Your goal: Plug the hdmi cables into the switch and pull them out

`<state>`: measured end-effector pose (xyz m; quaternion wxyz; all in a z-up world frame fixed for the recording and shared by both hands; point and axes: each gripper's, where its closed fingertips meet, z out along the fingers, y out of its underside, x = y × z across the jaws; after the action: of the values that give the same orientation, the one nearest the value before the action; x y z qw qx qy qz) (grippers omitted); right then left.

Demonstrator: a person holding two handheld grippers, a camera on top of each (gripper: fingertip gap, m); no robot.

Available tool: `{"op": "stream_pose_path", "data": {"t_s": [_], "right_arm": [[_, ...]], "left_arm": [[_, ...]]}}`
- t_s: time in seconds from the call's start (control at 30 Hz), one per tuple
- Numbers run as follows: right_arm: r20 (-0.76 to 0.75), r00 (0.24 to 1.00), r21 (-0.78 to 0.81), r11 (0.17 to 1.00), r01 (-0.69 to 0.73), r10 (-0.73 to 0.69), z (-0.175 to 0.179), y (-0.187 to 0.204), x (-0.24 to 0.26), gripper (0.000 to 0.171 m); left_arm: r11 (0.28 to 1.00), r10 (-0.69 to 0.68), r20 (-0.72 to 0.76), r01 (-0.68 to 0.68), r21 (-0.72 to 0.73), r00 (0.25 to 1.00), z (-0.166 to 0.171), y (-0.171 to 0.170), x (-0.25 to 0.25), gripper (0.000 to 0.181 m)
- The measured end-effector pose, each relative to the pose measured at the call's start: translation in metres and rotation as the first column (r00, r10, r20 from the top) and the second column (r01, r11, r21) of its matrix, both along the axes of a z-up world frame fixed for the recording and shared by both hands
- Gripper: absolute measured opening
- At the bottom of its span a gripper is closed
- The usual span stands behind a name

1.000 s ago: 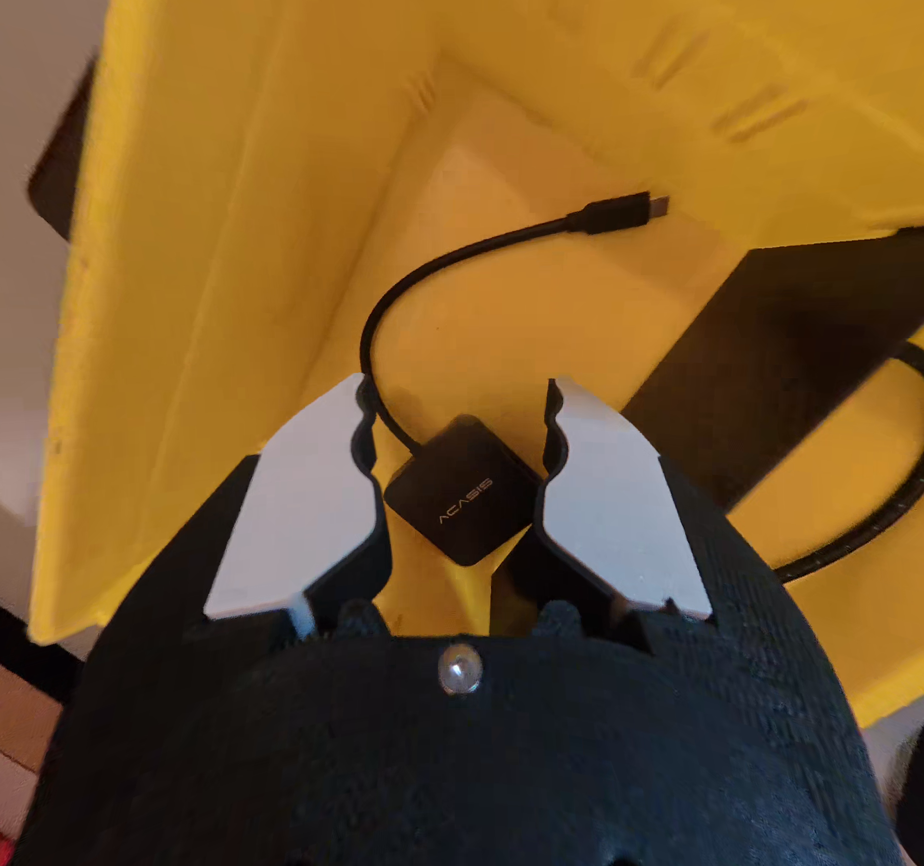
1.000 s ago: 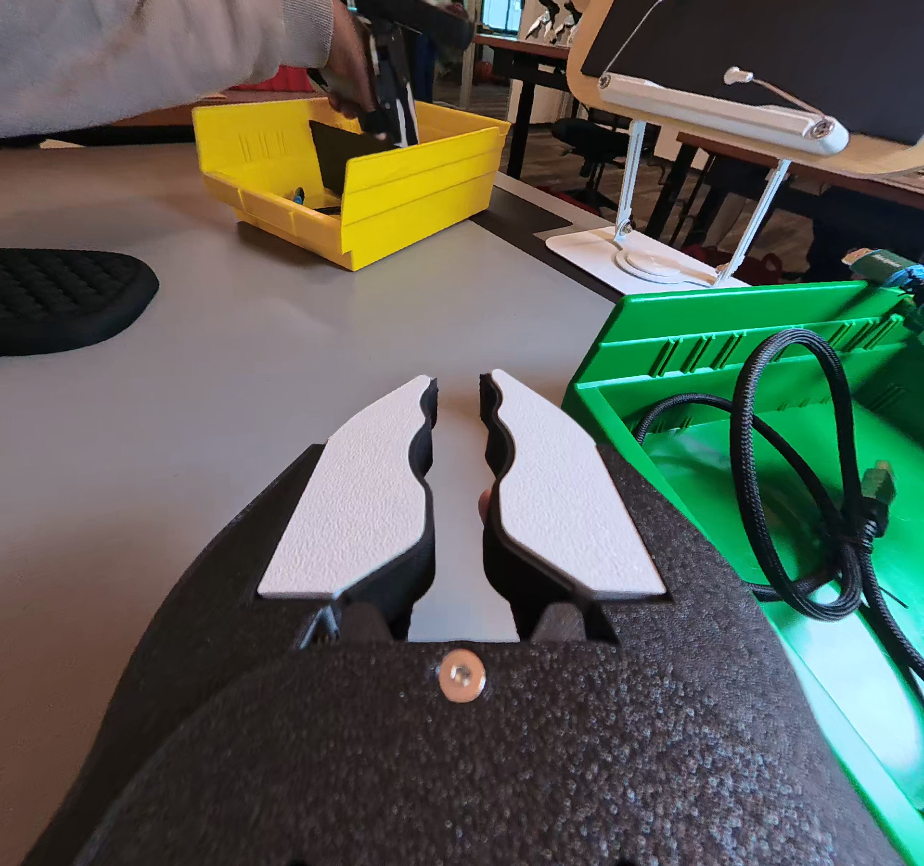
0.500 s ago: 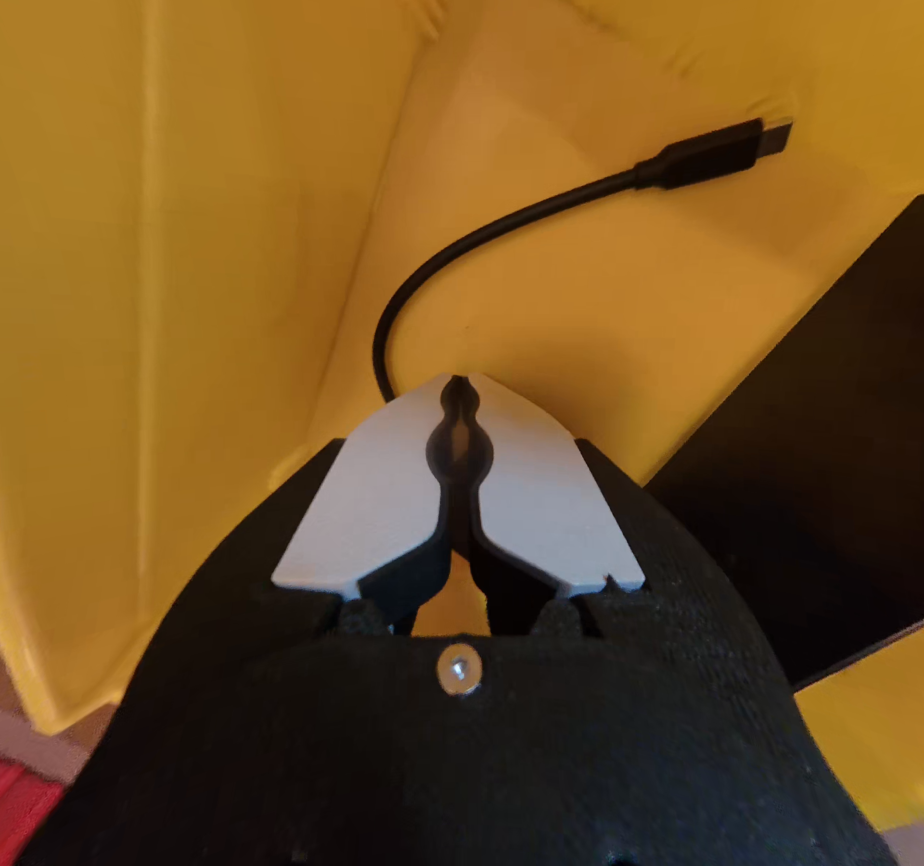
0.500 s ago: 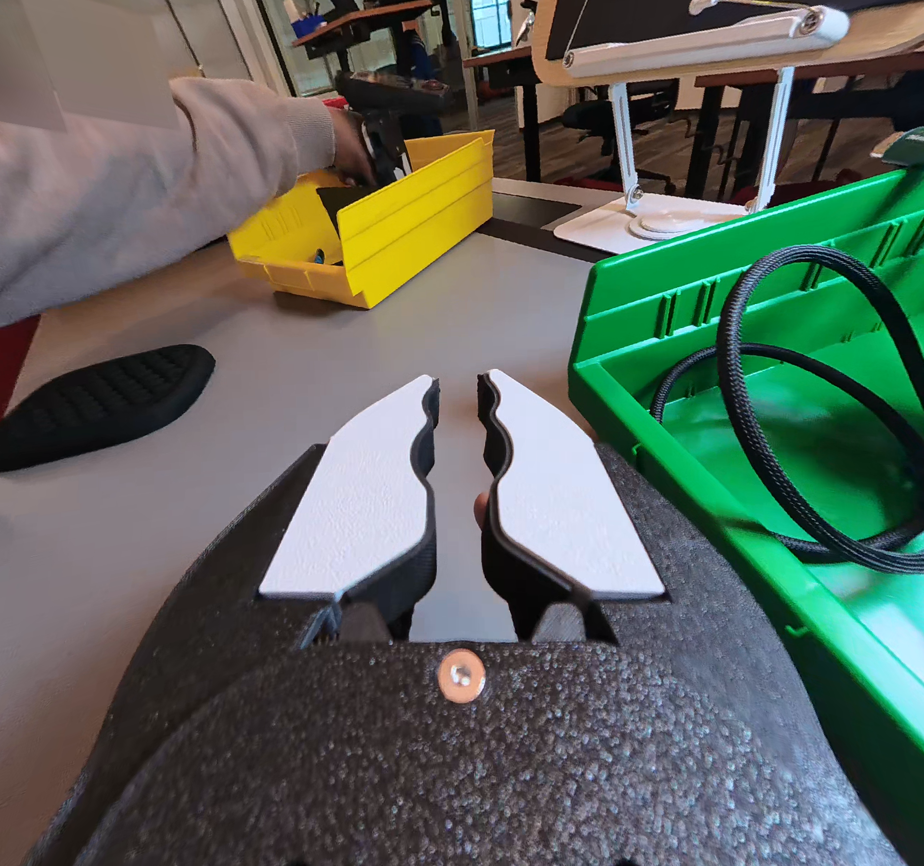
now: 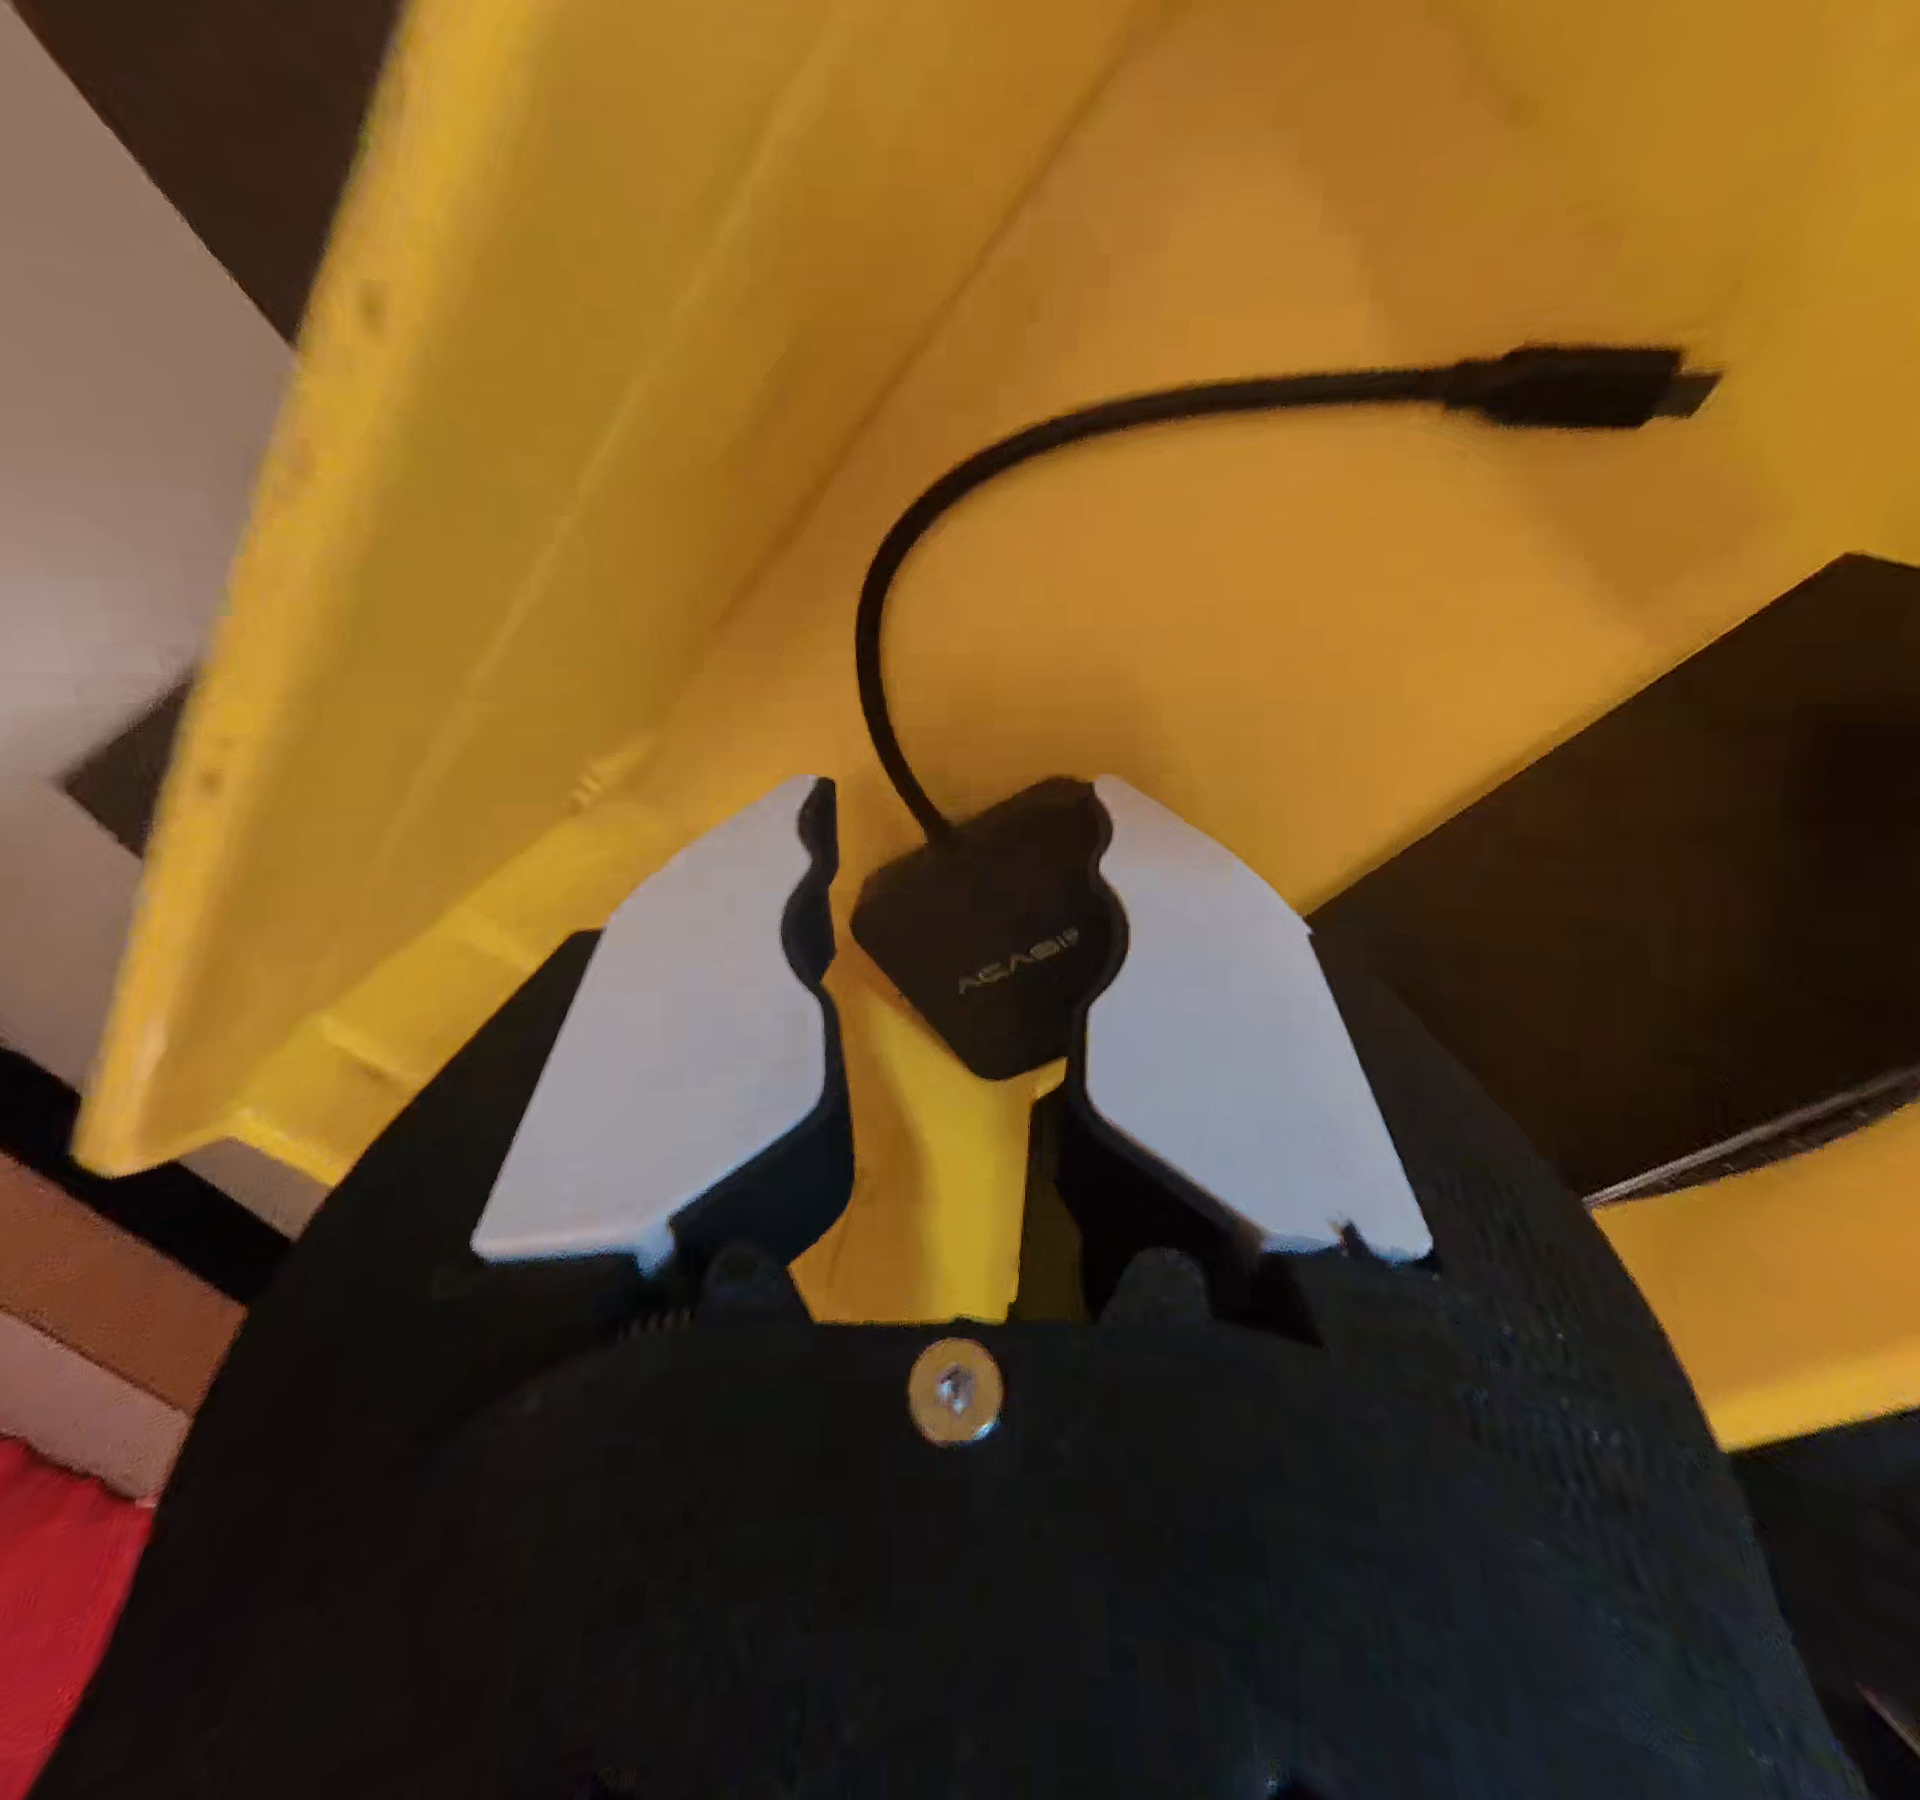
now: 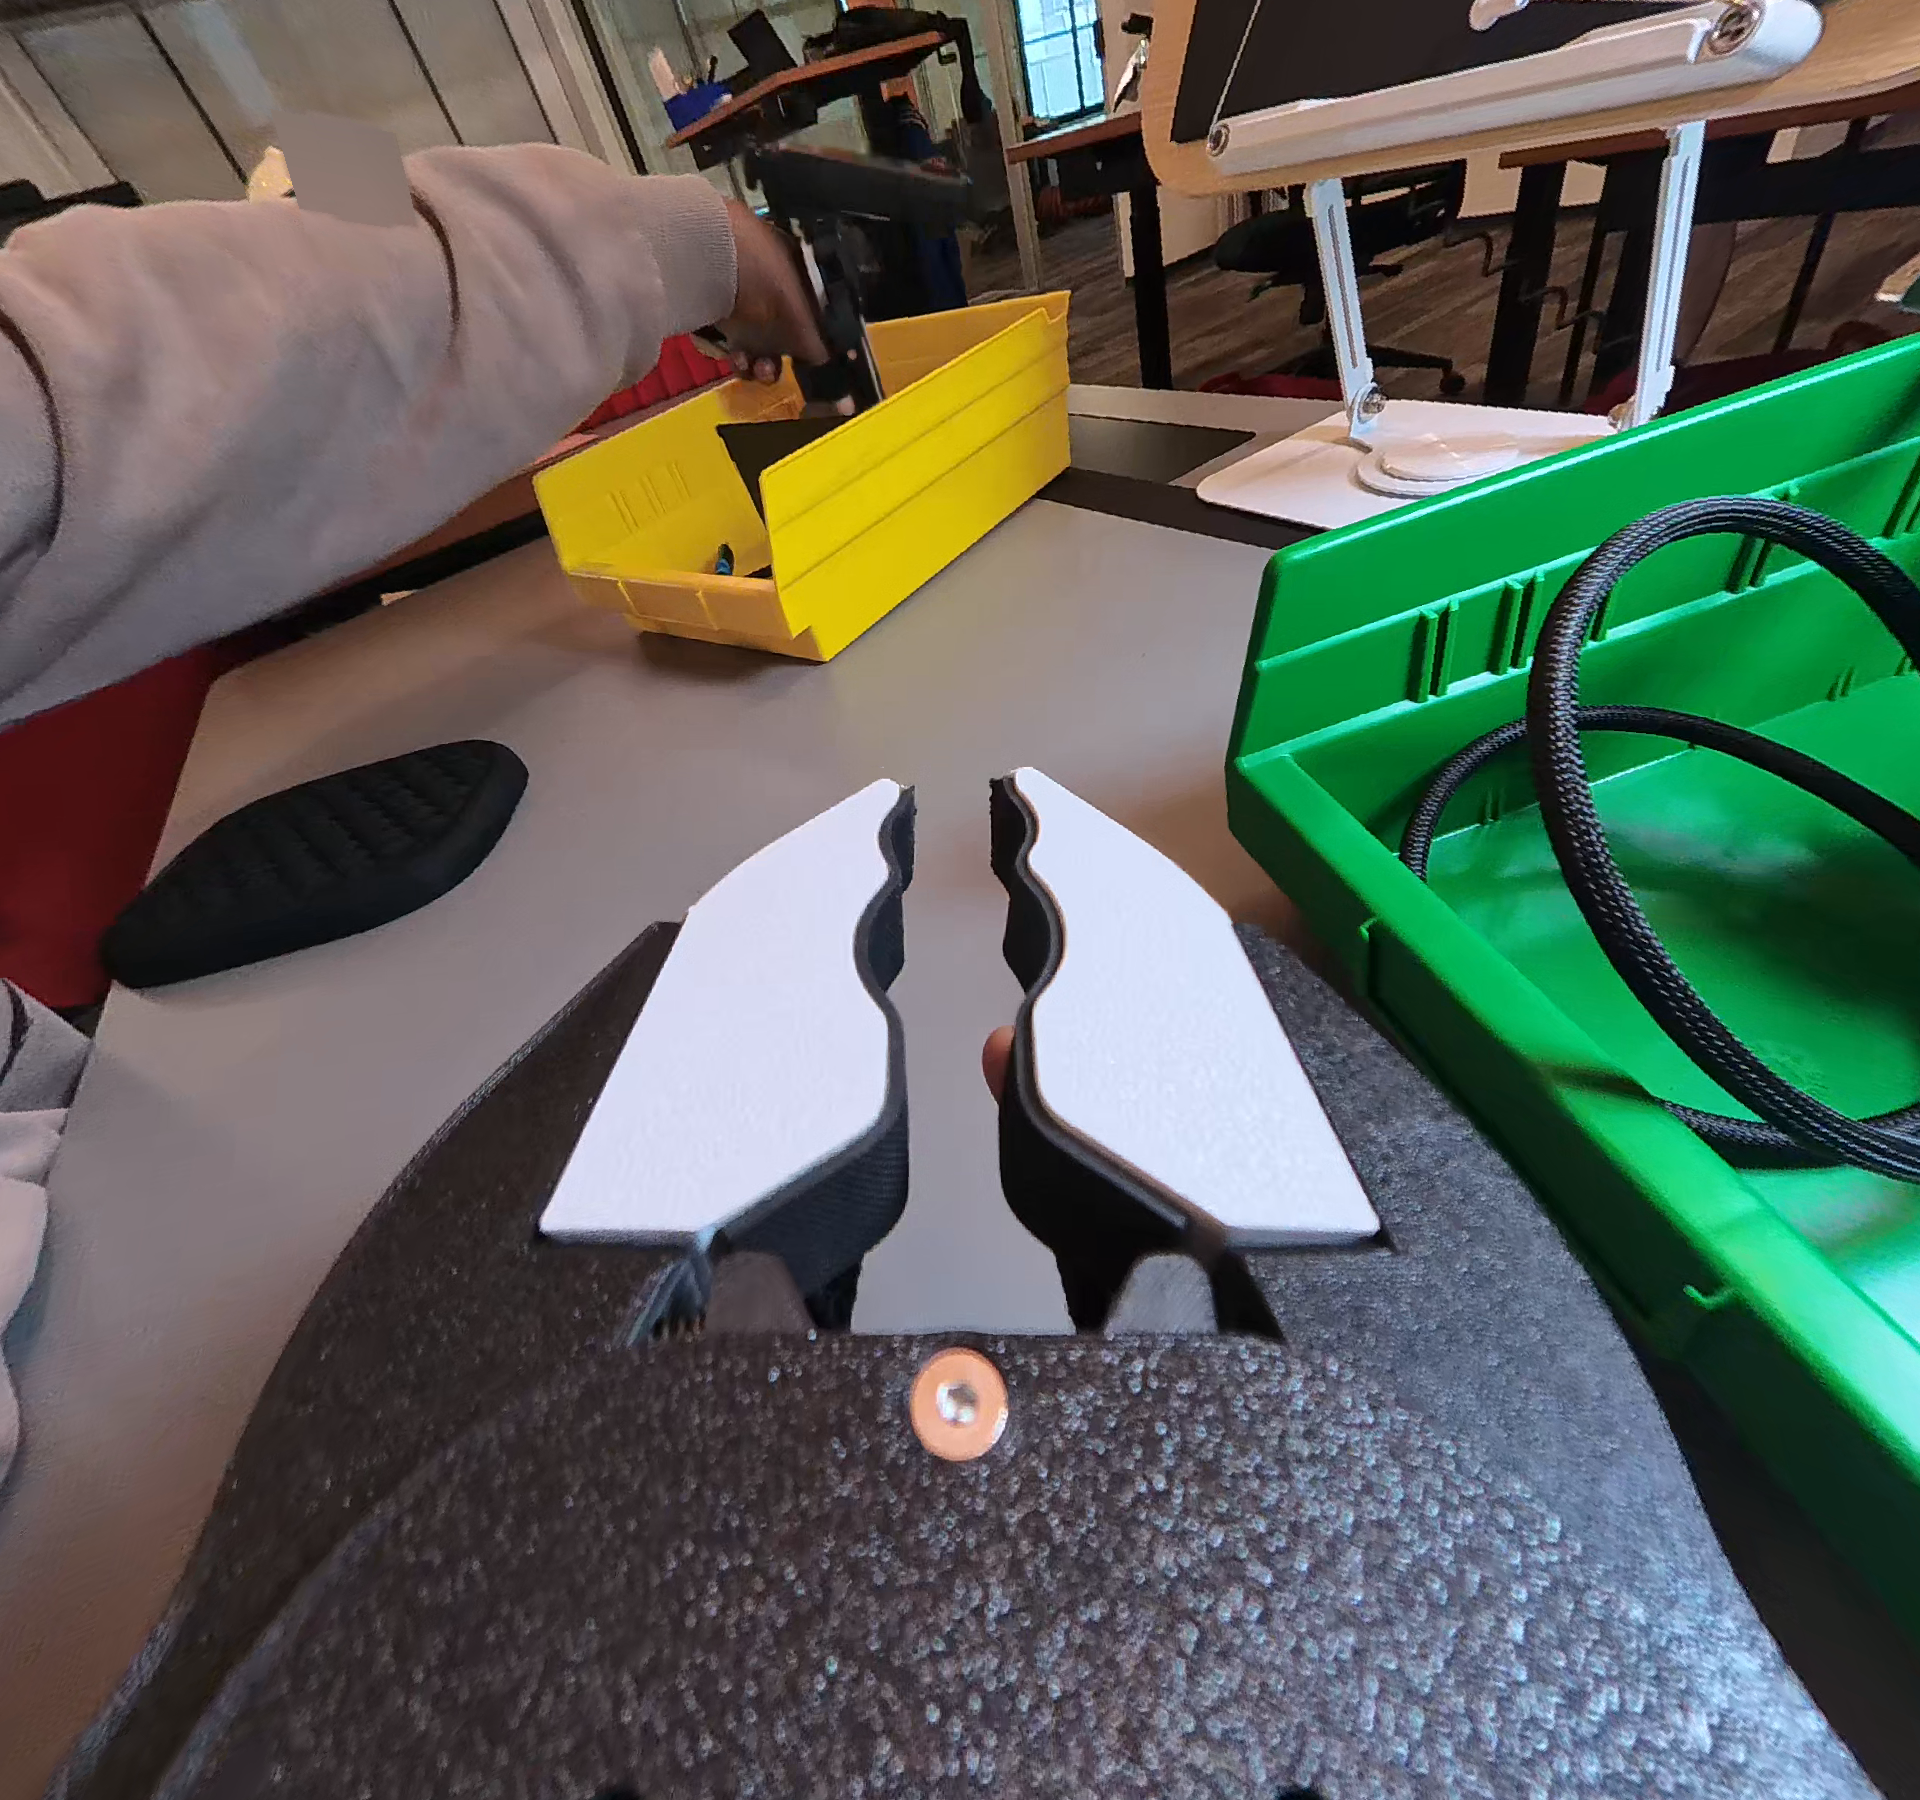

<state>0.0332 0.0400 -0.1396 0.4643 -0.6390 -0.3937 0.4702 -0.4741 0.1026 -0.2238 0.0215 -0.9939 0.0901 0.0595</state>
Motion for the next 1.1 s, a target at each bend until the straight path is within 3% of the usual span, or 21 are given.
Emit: {"op": "stream_pose_path", "data": {"t_s": [0.03, 0.27, 0.33, 0.67, 0.93, 1.1], "right_arm": [[-0.001, 1.0, 0.0, 1.0, 0.0, 0.0, 0.0, 0.001, 0.001, 0.014], [0.008, 0.999, -0.076, 0.996, -0.041, 0.042, -0.01, 0.0, -0.004, 0.014], [0.018, 0.998, -0.081, 0.995, -0.052, 0.054, -0.012, -0.002, -0.005, 0.014], [0.042, 0.997, -0.052, 0.997, -0.058, 0.061, -0.012, -0.006, -0.004, 0.014], [0.084, 0.994, -0.021, 0.998, -0.067, 0.068, -0.019, -0.01, -0.007, 0.014], [0.098, 0.992, 0.026, 0.997, -0.077, 0.074, -0.018, -0.014, -0.009, 0.014]], "left_arm": [[0.998, 0.036, 0.02, -0.035, -0.043, 0.999, -0.005, -0.007, -0.001, 0.048], [0.989, 0.093, 0.13, -0.077, -0.123, 0.987, -0.015, -0.014, 0.007, 0.037], [0.988, 0.092, 0.122, -0.075, -0.137, 0.988, -0.023, -0.016, 0.006, 0.044], [1.0, 0.01, 0.067, -0.01, -0.011, 0.998, -0.019, -0.003, 0.005, 0.04], [0.969, -0.1, -0.017, 0.101, 0.225, 0.995, 0.065, 0.018, 0.012, 0.038], [0.863, -0.179, -0.086, 0.198, 0.464, 0.98, 0.139, 0.027, 0.033, 0.038]]}}
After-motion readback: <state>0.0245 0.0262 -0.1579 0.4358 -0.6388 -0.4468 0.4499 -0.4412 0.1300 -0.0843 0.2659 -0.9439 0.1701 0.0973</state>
